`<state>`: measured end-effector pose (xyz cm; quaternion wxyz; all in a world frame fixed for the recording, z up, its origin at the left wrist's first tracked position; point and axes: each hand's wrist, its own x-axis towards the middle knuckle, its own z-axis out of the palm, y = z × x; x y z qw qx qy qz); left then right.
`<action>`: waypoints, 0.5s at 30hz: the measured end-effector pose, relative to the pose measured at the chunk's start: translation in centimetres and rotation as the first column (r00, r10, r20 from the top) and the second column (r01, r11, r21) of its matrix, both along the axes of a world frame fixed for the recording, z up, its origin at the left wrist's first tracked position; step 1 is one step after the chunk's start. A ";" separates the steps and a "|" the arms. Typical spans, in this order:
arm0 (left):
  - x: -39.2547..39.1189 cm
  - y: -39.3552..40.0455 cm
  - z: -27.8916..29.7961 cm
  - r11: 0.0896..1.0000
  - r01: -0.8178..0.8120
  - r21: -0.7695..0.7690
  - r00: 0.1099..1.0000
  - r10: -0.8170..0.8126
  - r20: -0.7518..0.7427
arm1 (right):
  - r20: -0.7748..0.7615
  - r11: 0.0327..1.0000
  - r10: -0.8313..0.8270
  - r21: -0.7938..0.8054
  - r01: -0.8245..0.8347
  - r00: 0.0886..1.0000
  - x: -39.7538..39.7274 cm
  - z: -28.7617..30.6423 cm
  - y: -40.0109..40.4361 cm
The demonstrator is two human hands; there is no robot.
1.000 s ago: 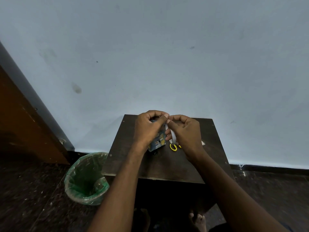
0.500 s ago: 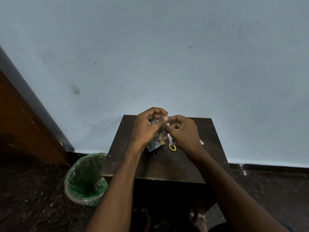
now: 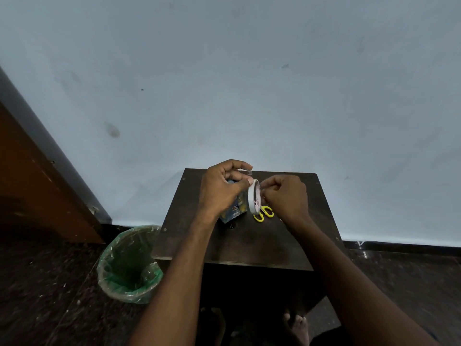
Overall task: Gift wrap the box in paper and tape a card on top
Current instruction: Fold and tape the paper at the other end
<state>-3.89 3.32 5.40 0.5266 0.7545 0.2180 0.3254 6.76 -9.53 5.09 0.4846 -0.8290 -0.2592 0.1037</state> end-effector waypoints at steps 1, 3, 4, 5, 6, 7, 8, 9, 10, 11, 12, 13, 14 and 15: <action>0.0 0.0 0.0 1.000 -0.006 0.011 1.000 0.006 -0.008 | 0.077 0.992 0.023 -0.128 -0.013 0.997 0.1 -0.3 0.0; 0.0 -0.1 0.0 0.999 -0.018 0.032 0.999 0.019 -0.031 | 0.168 0.950 0.073 -0.312 -0.017 0.983 0.2 -1.2 0.0; 0.0 -0.1 0.0 0.999 -0.021 0.041 0.999 0.023 -0.040 | 0.194 0.926 0.098 -0.378 -0.018 0.976 0.1 -1.7 0.1; 0.0 -0.1 0.0 0.999 -0.022 0.049 0.999 0.025 -0.047 | 0.206 0.901 0.128 -0.434 -0.027 0.970 0.2 -2.3 0.3; 0.0 -0.1 0.0 0.998 -0.022 0.058 0.998 0.025 -0.054 | 0.209 0.882 0.154 -0.469 -0.039 0.966 0.1 -2.7 0.4; -0.1 -0.2 0.0 0.997 -0.021 0.068 0.998 0.025 -0.062 | 0.213 0.869 0.180 -0.493 -0.053 0.960 0.0 -3.1 0.5; -0.1 -0.2 0.1 0.997 -0.019 0.075 0.997 0.024 -0.069 | 0.220 0.863 0.185 -0.503 -0.051 0.958 -0.1 -3.4 0.6; -0.2 -0.2 0.1 0.997 -0.016 0.079 0.997 0.022 -0.073 | 0.241 0.863 0.180 -0.504 -0.036 0.954 -0.1 -3.6 0.8; -0.2 -0.1 0.1 0.997 -0.013 0.081 0.997 0.019 -0.074 | 0.264 0.860 0.181 -0.511 -0.022 0.947 -0.2 -3.7 1.0; -0.3 -0.1 0.1 0.997 -0.012 0.082 0.997 0.018 -0.075 | 0.288 0.851 0.190 -0.524 -0.012 0.939 -0.4 -3.8 1.1; -0.3 -0.1 0.1 0.997 -0.009 0.082 0.997 0.015 -0.076 | 0.311 0.843 0.201 -0.537 -0.002 0.929 -0.6 -3.7 1.2; -0.3 0.0 0.1 0.997 -0.007 0.081 0.997 0.013 -0.079 | 0.334 0.835 0.208 -0.550 0.011 0.920 -0.8 -3.7 1.2; -0.3 0.0 0.1 0.997 -0.005 0.081 0.997 0.012 -0.082 | 0.357 0.832 0.210 -0.555 0.026 0.910 -0.9 -3.7 1.3; -0.4 0.0 0.1 0.996 -0.003 0.084 0.996 0.010 -0.085 | 0.376 0.831 0.209 -0.555 0.039 0.903 -1.0 -3.9 1.3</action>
